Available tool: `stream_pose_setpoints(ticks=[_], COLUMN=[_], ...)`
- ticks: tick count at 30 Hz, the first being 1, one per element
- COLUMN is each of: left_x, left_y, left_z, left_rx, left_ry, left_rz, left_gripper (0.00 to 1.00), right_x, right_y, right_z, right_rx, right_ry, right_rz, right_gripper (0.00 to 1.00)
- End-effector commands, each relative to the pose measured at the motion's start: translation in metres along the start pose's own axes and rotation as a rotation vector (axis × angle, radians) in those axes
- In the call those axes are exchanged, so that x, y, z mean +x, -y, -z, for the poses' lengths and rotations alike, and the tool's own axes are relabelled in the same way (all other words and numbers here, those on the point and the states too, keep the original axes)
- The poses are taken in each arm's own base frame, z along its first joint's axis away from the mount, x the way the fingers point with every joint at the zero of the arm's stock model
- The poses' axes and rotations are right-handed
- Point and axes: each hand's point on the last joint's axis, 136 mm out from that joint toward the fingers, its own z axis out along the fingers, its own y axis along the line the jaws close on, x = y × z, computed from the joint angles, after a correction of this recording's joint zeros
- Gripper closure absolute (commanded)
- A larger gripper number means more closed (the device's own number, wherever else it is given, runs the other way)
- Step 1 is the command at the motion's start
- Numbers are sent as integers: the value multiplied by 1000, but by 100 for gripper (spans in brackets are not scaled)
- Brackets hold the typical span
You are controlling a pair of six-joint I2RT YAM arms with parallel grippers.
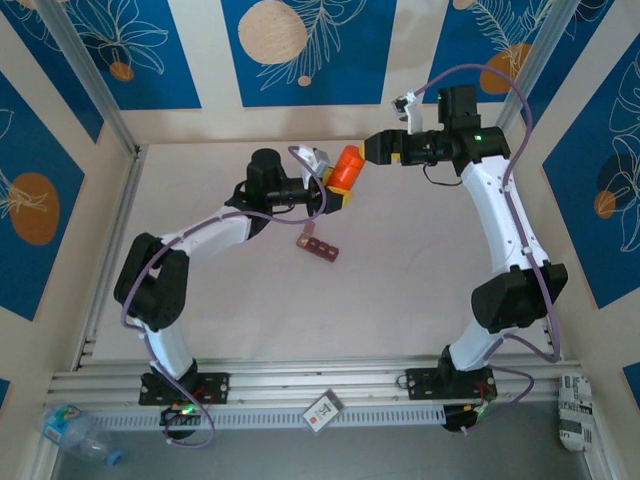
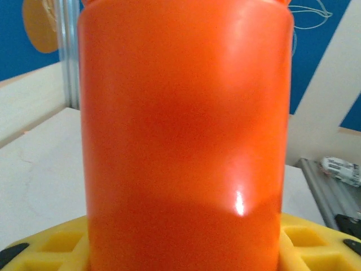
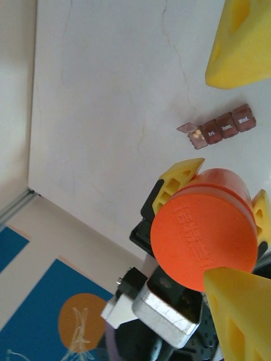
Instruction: Sort the pills into containers
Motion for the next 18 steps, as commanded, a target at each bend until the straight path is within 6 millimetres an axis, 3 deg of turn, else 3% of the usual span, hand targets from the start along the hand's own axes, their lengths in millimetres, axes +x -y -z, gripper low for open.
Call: stream_pose_setpoints(ticks=[1, 13, 16, 18], left_x=[-4, -3, -3, -3], left_y=[9, 9, 9, 9], left_z=[-2, -3, -2, -2], left_rx=[96, 107, 106, 105], left_ry=[2, -2, -1, -1], left_rz=[32, 43, 41, 38], left_gripper=[100, 100, 100, 100], right_x=[8, 19, 21, 23], right_y=[-17, -22, -22, -21], right_z=[-2, -20, -22, -23], right_rx=[-61, -92, -97, -98], right_ry=[-45, -94, -103, -108], right_rz=[71, 68, 65, 60], right_gripper=[18, 28, 34, 43])
